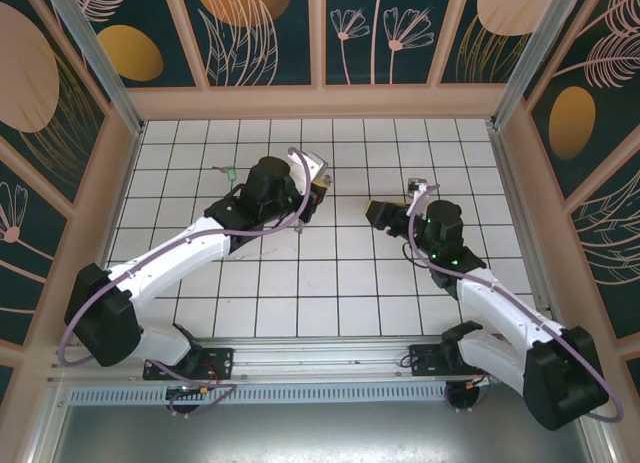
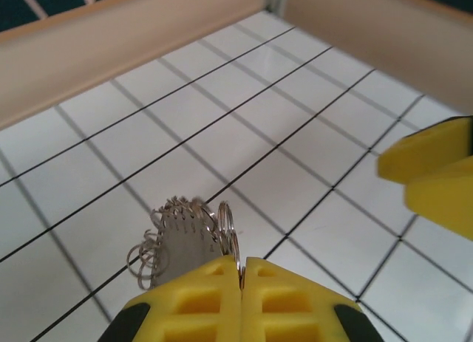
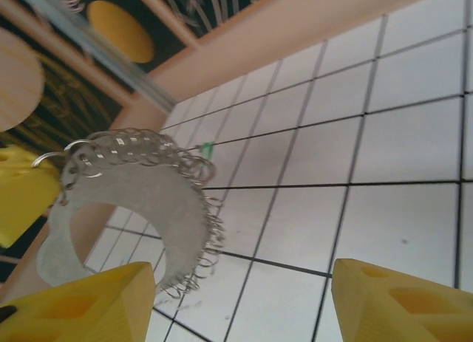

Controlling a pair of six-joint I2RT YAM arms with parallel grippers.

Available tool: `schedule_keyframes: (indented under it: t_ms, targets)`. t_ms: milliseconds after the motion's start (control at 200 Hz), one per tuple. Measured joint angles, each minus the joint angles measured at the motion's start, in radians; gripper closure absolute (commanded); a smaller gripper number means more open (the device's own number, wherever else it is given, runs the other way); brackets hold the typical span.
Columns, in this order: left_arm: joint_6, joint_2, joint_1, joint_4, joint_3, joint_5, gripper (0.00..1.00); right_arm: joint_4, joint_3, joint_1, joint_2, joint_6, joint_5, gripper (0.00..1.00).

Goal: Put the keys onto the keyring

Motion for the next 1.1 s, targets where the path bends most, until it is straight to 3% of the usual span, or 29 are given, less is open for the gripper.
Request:
schedule_keyframes:
  t_ms: [260,400,886,1101]
  targets:
    - [-0.018,-0.029,0.012,0.103,-0.034,0.240,1.00,-0.002,0.033,-0.001,-0.058,-0.033,-0.148,0.51]
    - [-0.045,-0.029,0.013,0.140,-0.037,0.310,1.00,0.000,0.053,-0.001,-0.078,-0.038,-0.183,0.52]
    - [-0.058,-0.029,0.023,0.141,-0.048,0.360,1.00,0.095,0.022,-0.001,-0.078,0.042,-0.272,0.60]
    - [-0.051,0.001,0.023,0.060,-0.029,0.176,1.00,0.098,0.010,-0.001,-0.078,0.045,-0.257,0.60]
